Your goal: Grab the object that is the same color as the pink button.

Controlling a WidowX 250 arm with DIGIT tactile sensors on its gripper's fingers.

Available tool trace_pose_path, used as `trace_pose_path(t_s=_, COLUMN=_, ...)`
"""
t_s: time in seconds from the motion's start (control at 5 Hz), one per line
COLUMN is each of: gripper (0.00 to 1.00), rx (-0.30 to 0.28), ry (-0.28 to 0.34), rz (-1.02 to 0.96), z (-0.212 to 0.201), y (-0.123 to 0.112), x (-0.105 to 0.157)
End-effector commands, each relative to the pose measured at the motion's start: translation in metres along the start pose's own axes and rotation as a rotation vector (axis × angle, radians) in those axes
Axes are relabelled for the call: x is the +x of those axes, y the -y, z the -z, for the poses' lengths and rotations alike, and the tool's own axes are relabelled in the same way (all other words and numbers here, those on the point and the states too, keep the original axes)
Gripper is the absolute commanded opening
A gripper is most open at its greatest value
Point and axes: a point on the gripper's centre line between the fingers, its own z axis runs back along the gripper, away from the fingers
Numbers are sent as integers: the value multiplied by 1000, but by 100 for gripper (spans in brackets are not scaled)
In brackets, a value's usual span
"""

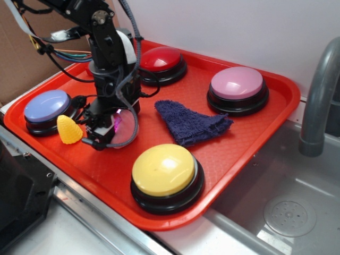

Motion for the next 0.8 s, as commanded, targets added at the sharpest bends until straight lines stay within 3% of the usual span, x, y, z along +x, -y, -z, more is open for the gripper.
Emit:
trace_pose_path(t_s=0.0, gripper=0, rx=106, ry=7, rz=-499, z=-74, y=-9, x=-22)
trace_pose_path(t_s=0.2, gripper=0, rx=90, ry=27, rz=-750, z=-123, y=-17, x=-34)
trace_pose_path(t_s=0.4, gripper=0, rx=116, ry=24, rz=-1005, z=-172, y=-7, x=-45)
trace_pose_path(t_s=0.6, gripper=0, rx=33, ry=5, rz=-1249, z=-205, y=3, x=-49)
